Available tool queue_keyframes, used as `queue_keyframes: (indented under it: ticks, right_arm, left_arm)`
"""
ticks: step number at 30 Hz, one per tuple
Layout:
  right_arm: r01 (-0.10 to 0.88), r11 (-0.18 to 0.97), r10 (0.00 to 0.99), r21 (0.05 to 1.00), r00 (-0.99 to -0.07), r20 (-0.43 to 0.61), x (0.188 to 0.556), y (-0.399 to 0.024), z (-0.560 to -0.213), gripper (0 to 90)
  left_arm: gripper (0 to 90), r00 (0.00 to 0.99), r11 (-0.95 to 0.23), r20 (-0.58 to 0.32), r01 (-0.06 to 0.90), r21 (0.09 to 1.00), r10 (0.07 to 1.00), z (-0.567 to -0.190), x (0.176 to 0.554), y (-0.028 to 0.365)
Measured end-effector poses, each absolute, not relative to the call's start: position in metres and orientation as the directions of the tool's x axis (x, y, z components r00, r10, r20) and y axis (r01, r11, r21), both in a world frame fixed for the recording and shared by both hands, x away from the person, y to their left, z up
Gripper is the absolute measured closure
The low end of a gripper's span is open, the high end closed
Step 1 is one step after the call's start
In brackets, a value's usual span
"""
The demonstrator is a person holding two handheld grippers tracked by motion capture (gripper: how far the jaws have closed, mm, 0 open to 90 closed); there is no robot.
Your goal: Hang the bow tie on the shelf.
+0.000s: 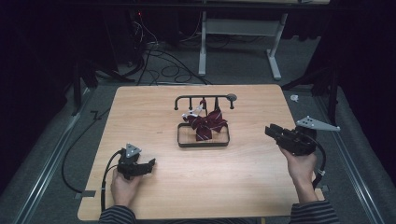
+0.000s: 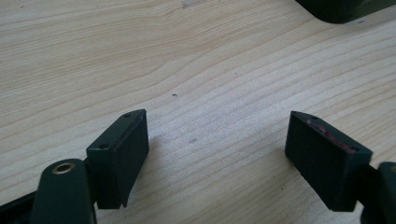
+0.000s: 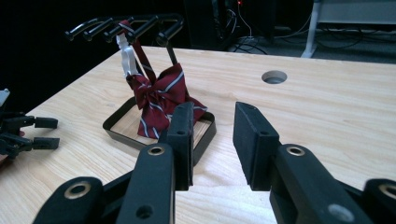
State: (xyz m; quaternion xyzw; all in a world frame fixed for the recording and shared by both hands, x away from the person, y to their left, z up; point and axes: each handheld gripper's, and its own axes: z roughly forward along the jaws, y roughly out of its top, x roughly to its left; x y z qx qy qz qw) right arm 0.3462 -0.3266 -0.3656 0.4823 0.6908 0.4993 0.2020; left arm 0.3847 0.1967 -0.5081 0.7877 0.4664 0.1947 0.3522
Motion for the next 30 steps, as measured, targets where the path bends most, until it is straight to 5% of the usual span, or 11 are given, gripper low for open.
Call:
queue_keyframes:
  ticks: [30]
  right_arm:
    - [0.521,-0.011,0.87,0.853,-0.415,0.265,0.335,-0.33,-0.411,68.9]
  left_arm:
    - [22.1,0.488,-0.319,-0.019,0.597,0.736,0.872,-0.508,0.384,0.196]
